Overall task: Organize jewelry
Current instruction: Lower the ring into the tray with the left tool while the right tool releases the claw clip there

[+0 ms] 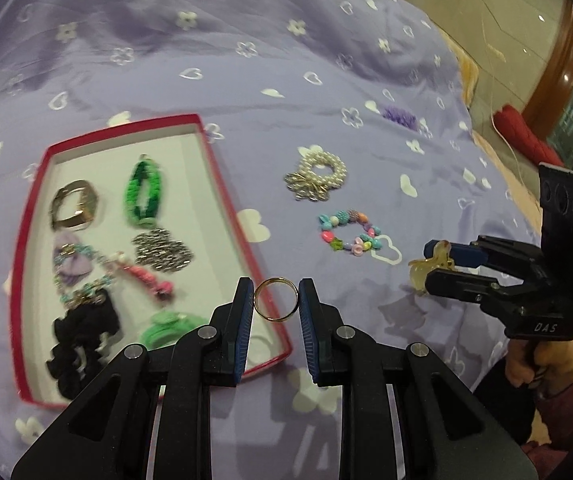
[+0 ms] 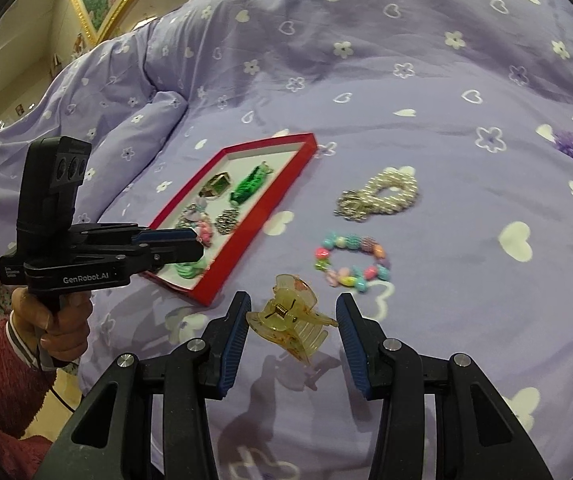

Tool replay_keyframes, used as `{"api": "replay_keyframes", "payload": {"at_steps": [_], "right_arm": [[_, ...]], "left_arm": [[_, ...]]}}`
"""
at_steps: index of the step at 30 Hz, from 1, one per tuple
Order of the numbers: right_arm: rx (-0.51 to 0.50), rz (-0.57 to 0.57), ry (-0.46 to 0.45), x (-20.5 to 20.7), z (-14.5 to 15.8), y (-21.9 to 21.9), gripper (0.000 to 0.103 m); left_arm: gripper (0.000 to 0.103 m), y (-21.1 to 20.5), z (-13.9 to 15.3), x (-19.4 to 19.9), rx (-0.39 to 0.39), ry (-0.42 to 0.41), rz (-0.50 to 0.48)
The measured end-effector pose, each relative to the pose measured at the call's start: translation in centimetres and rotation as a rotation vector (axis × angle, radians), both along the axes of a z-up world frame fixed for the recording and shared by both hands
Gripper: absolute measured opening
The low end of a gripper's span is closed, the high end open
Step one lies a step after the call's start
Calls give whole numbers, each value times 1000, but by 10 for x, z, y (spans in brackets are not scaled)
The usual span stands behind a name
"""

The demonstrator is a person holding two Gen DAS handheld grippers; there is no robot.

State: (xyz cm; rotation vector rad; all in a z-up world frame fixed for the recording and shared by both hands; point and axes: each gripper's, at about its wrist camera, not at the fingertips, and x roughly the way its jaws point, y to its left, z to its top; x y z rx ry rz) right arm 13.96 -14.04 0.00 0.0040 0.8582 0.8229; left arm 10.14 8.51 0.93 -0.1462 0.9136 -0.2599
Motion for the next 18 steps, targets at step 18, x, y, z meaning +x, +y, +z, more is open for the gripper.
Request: {"api": "replay_keyframes", "payload": {"at_steps": [18], "right_arm": [[25, 108, -3, -14, 10, 68, 45]], "left_arm": [[21, 66, 3, -41, -18, -27, 201]]}}
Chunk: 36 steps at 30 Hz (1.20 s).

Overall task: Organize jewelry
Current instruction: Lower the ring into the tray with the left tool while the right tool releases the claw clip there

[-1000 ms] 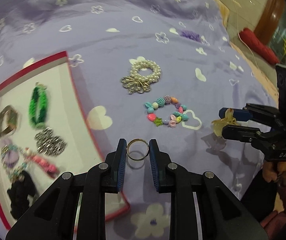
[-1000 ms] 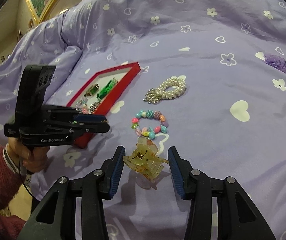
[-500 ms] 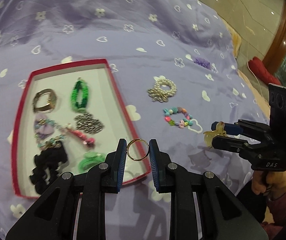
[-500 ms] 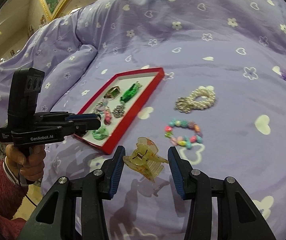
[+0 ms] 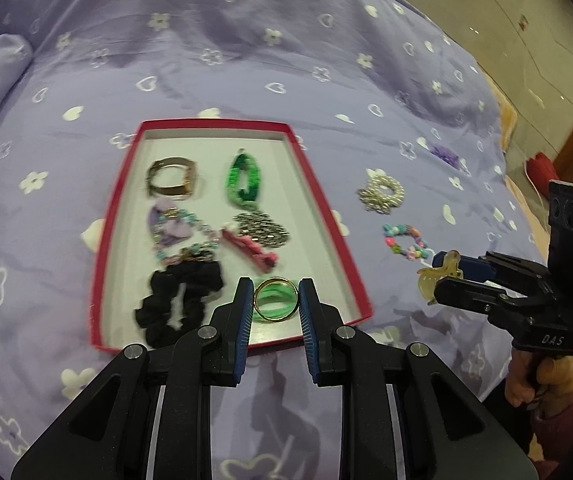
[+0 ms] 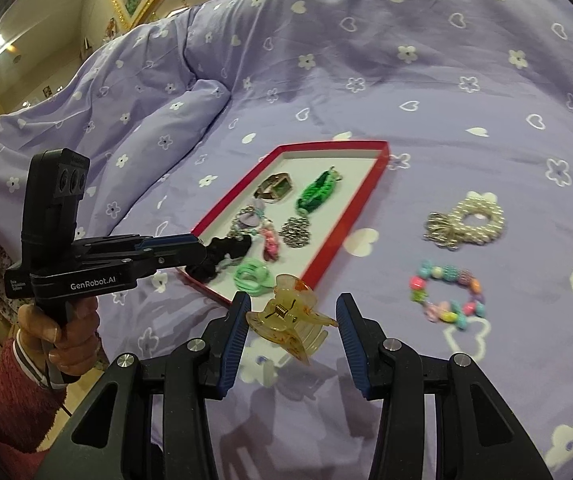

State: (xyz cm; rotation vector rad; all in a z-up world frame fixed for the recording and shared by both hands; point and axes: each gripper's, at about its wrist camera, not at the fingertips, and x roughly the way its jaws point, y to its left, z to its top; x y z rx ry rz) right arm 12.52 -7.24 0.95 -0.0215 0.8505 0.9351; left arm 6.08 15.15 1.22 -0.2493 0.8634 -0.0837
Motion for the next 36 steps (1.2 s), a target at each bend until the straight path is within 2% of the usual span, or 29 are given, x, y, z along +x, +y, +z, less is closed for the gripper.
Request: {"api": "replay_keyframes", "payload": {"at_steps": [13, 23, 36], "right_arm": [[-2, 27, 37, 12, -8, 52, 45], [-21, 15, 57, 42, -17, 85, 45], [-112, 10, 70, 78, -42, 120, 45]], "left_arm": [[21, 39, -8, -3, -16, 9, 90], [21, 64, -18, 19, -15, 27, 137], [21, 77, -42, 57, 13, 78, 160]]}}
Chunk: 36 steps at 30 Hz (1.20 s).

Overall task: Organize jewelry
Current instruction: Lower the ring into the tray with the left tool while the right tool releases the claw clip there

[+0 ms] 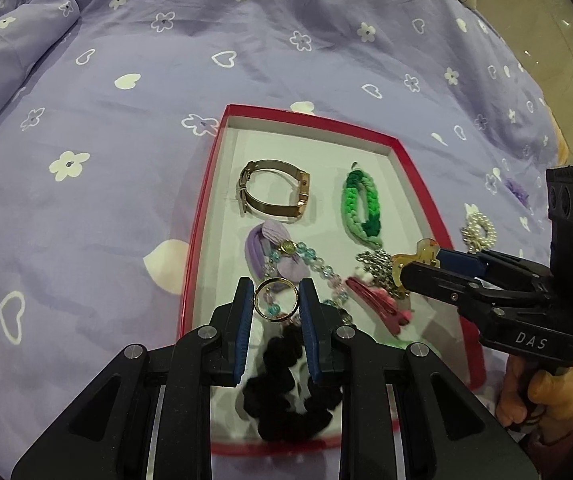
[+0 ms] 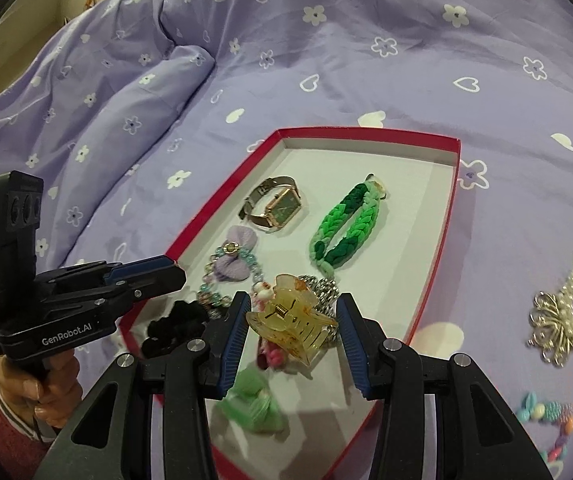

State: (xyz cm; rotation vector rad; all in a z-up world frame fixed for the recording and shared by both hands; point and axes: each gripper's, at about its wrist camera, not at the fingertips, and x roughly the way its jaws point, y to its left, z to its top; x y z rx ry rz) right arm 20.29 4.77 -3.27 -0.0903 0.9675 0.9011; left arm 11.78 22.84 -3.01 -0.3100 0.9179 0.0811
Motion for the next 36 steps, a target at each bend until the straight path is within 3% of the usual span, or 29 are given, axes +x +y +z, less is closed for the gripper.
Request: {"api": "replay_keyframes", "payload": {"at_steps": [18, 33, 36], "right_arm": [[-77, 46, -32, 2, -7, 15, 47], [-66, 47, -21, 3, -7, 16, 48], [-64, 51, -19, 2, -6, 16, 53]], "left_arm": [[21, 0, -22, 7, 8, 56, 6], [32, 1, -22, 6, 11, 59, 8], [34, 1, -22, 5, 12, 61, 8]]}}
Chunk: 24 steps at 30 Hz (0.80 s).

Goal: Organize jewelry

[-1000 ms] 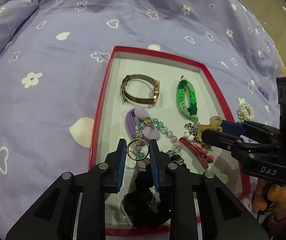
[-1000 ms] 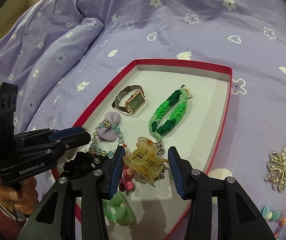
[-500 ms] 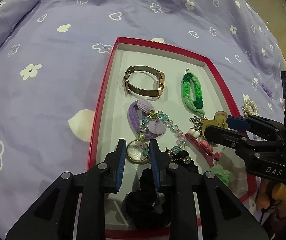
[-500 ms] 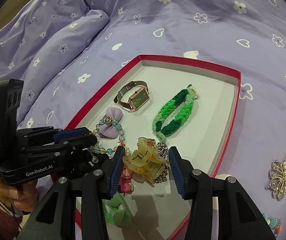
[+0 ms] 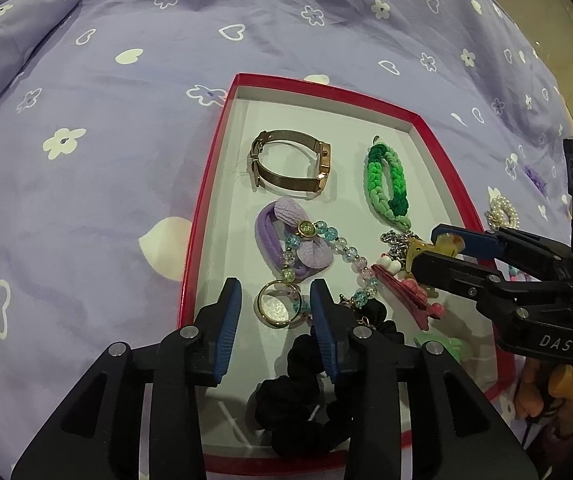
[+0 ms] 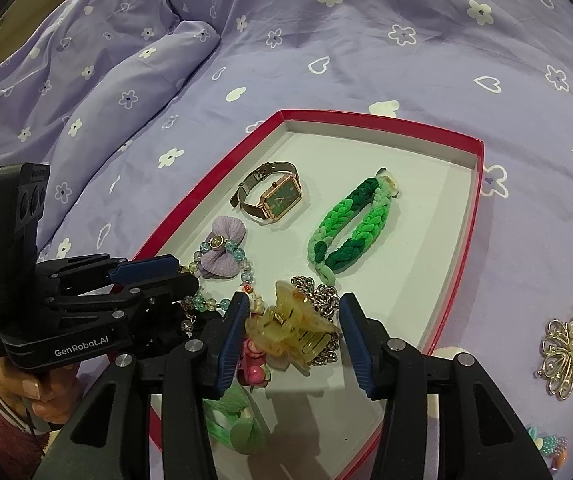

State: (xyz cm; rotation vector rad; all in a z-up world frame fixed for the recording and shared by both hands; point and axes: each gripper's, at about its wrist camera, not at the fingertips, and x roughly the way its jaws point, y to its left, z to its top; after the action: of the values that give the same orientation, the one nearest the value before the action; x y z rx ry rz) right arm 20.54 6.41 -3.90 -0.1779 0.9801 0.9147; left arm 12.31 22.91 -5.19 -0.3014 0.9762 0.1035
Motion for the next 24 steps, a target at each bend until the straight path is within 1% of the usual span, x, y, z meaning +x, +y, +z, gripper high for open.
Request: {"api": "replay_keyframes", "payload": {"at_steps": [1, 3, 7, 12, 19, 24], "right_arm": [[1, 0, 0, 0, 0, 0, 55], [4, 1, 2, -1, 0, 0, 55], [8, -1, 3, -2, 1, -2, 56], [14, -5, 3, -4, 2, -4, 56], [31, -12, 2, -6, 8, -9, 56], [69, -30, 3, -10, 18, -19, 57]], "left_arm": [[35, 0, 0, 0, -1, 1, 0], [37, 0, 1, -1, 0, 1, 1], [41, 0, 3, -3, 2, -2, 6], [43, 0, 5, -5, 0, -2, 6], [53, -4, 12, -8, 11, -13, -5], [55, -6, 17, -15, 18, -20, 1]]}}
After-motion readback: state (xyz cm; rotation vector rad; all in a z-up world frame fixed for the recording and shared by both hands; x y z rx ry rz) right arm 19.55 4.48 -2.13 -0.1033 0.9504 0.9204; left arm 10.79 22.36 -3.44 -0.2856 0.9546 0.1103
